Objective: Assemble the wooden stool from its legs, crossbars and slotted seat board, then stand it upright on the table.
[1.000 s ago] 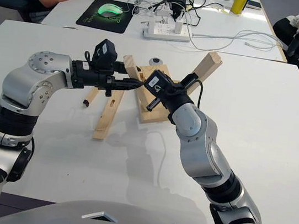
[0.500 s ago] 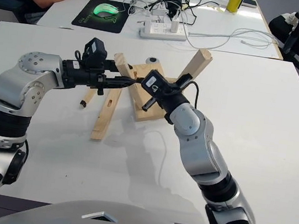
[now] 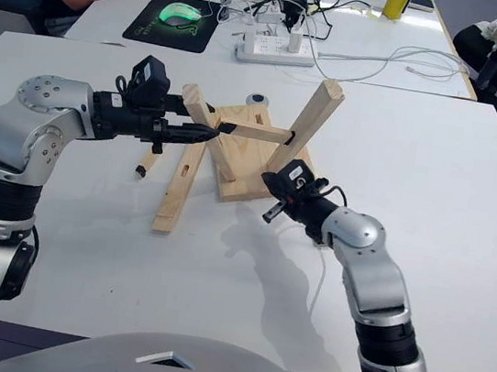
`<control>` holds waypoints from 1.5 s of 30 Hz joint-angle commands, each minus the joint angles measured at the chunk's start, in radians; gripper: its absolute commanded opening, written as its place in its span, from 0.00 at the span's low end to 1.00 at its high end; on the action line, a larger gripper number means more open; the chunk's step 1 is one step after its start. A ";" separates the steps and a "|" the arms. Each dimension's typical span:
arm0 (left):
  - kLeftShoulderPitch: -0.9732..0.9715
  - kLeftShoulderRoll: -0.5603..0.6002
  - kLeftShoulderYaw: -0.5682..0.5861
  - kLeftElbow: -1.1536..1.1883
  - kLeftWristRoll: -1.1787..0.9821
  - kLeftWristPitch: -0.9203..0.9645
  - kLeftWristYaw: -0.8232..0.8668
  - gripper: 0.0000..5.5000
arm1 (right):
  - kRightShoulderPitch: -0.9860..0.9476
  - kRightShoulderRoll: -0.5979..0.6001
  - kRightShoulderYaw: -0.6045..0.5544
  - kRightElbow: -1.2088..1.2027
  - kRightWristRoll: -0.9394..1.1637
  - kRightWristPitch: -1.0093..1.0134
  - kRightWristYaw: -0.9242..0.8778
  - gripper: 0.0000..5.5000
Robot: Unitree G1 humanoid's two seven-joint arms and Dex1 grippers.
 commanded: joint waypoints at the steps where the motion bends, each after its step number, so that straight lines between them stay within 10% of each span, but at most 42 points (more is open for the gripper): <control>1: -0.011 -0.016 -0.023 0.019 -0.024 0.022 -0.025 0.38 | -0.035 0.046 0.076 0.052 -0.093 -0.034 -0.090 0.00; 29: -0.131 -0.015 -0.013 0.014 -0.035 0.055 -0.039 0.38 | -0.074 -0.045 0.471 0.127 -0.411 0.373 0.025 0.00; 45: -0.007 0.114 0.024 -0.134 -0.083 0.123 -0.074 0.38 | -0.073 -0.079 0.491 0.104 -0.391 0.428 0.066 0.00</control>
